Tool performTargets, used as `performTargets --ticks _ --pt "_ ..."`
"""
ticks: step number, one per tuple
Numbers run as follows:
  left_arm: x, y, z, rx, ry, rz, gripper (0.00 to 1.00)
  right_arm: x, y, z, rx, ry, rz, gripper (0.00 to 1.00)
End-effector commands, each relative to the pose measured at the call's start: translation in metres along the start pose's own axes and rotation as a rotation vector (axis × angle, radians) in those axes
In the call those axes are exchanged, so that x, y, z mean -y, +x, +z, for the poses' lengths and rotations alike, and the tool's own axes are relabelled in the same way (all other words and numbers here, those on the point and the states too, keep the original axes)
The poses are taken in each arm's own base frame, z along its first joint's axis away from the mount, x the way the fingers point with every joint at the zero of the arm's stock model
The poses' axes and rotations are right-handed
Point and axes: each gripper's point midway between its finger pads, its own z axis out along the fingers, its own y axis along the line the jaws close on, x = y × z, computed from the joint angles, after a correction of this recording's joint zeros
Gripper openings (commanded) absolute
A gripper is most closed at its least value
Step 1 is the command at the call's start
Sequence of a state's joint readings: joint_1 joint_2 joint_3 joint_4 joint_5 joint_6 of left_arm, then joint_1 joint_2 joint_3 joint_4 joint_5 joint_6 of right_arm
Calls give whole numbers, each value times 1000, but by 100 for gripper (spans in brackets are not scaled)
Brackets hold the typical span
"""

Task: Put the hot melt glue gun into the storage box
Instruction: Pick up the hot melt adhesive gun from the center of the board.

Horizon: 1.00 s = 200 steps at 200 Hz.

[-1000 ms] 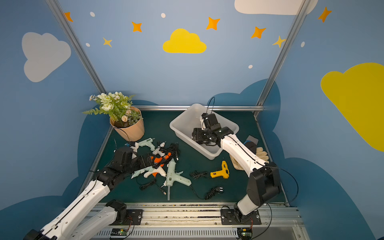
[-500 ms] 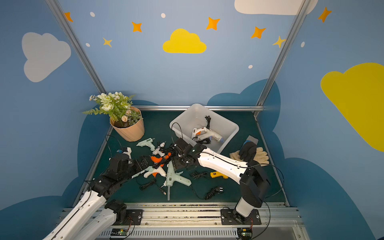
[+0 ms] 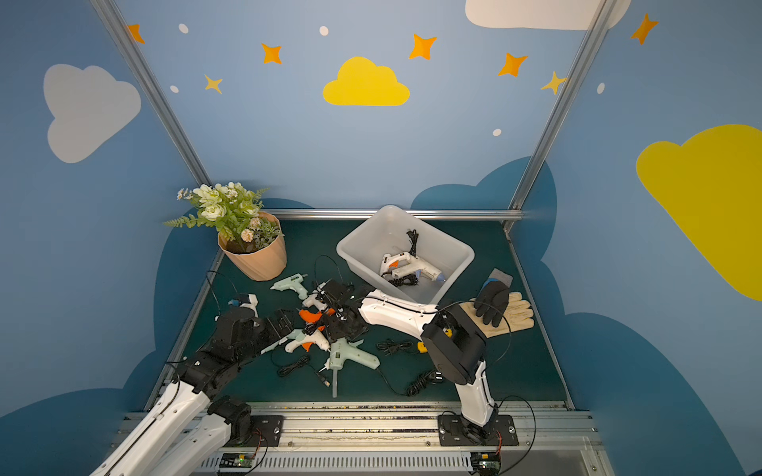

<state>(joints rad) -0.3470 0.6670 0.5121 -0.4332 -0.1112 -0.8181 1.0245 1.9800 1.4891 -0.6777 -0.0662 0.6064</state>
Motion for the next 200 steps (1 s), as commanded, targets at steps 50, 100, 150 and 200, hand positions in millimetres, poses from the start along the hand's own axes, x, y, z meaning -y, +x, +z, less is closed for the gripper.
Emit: performTargets --ticks 50,100,150,200 --pt "-2 2 5 -11 -4 -2 100 4 2 19 -35 14 36 56" --pt "-1 0 1 0 0 10 100 -4 -2 -14 31 -15 8 25" --pt "0 -1 0 0 3 24 100 -22 -6 -77 155 -71 -77 0" --pt "4 -1 1 -10 15 38 100 -51 -11 -162 331 -207 -180 0"
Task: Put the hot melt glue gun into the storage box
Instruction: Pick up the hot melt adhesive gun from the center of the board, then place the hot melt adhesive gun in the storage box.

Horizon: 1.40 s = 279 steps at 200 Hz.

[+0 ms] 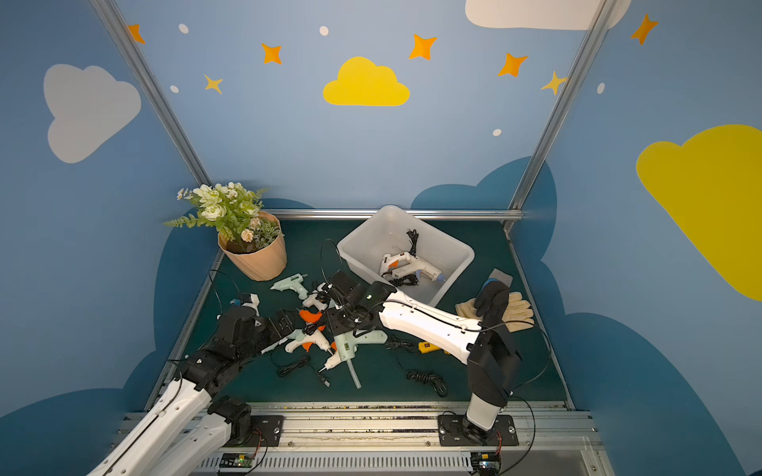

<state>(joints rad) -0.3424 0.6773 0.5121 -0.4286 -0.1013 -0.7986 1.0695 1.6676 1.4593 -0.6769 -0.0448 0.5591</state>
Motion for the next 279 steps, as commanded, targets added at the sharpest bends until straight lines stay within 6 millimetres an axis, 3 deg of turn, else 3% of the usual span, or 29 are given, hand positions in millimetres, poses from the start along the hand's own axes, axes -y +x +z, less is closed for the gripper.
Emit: performTargets --ticks 1,48,98,171,206,236,254,279 --pt "4 -2 0 -2 15 22 100 -18 -16 -43 100 -61 -69 0" --pt "7 1 4 -17 28 24 100 -35 -48 -122 359 -147 -148 0" --pt "10 2 8 -29 40 21 100 -38 -85 -215 563 -221 -167 0" --pt "11 0 10 -24 39 22 100 -23 -169 -330 787 -341 -144 0" --pt "13 -2 8 -27 38 30 100 16 -211 -369 900 -342 -65 0" --pt "13 -4 6 -18 36 33 100 66 -241 -390 961 -377 50 0" --pt "12 -4 5 -19 32 37 100 100 -255 -390 966 -392 120 0" --pt "10 -5 3 -9 28 35 100 143 -265 -370 935 -360 202 0"
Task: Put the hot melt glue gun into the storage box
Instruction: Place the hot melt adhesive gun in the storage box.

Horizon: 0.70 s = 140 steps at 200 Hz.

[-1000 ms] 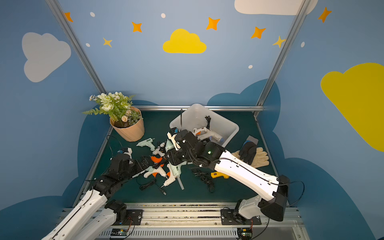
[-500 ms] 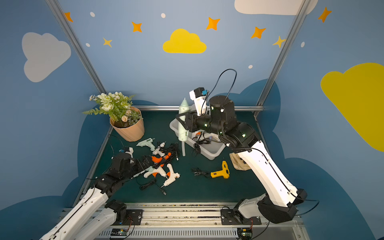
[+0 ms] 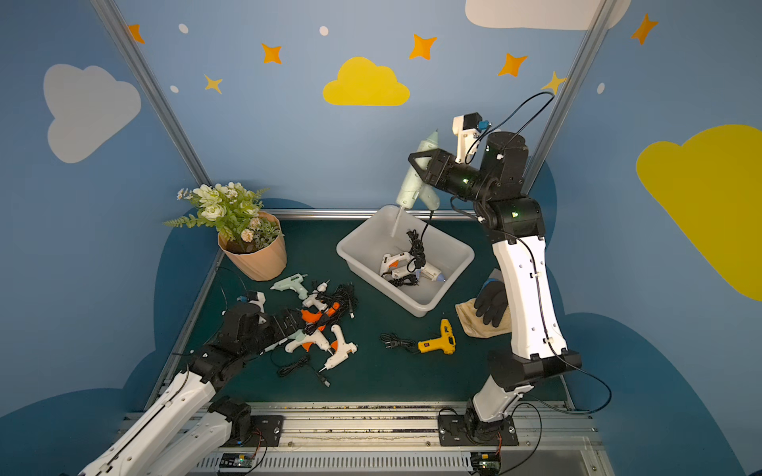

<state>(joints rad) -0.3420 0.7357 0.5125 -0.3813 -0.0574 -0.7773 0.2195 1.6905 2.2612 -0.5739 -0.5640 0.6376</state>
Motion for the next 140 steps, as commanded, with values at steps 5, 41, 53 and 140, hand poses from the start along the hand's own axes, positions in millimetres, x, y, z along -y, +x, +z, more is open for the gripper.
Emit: performTargets --ticks 5,41,53,140 --pt "3 -8 -8 29 2 14 100 9 -16 3 22 -57 28 0" --pt "3 -10 -10 40 5 20 100 70 7 20 -20 76 45 0" --pt "3 -9 -9 36 2 23 100 89 17 25 -40 124 44 0" --pt "7 -11 -15 25 8 30 100 200 96 44 -293 419 -90 0"
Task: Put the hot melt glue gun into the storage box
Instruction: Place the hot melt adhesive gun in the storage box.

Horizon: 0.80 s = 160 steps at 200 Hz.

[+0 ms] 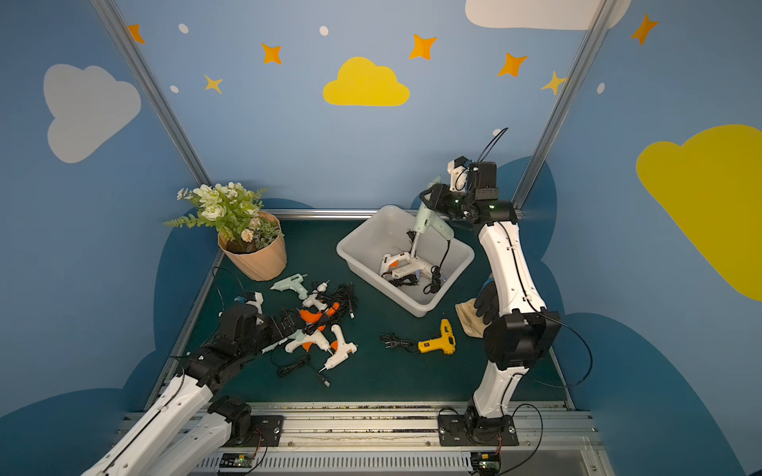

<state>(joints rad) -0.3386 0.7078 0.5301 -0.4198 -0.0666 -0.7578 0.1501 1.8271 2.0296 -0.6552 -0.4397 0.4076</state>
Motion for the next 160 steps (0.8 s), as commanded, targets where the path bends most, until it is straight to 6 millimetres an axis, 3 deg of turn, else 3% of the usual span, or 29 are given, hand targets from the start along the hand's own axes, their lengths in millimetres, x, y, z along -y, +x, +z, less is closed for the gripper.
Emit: performTargets --ticks 1,110,160 --pt "6 -7 -7 12 11 13 100 20 13 13 -46 86 -115 0" --pt "10 1 7 -27 39 -16 100 87 112 102 -381 323 -210 0" --pt "9 3 8 -39 36 -9 100 109 145 128 -492 374 -182 0"
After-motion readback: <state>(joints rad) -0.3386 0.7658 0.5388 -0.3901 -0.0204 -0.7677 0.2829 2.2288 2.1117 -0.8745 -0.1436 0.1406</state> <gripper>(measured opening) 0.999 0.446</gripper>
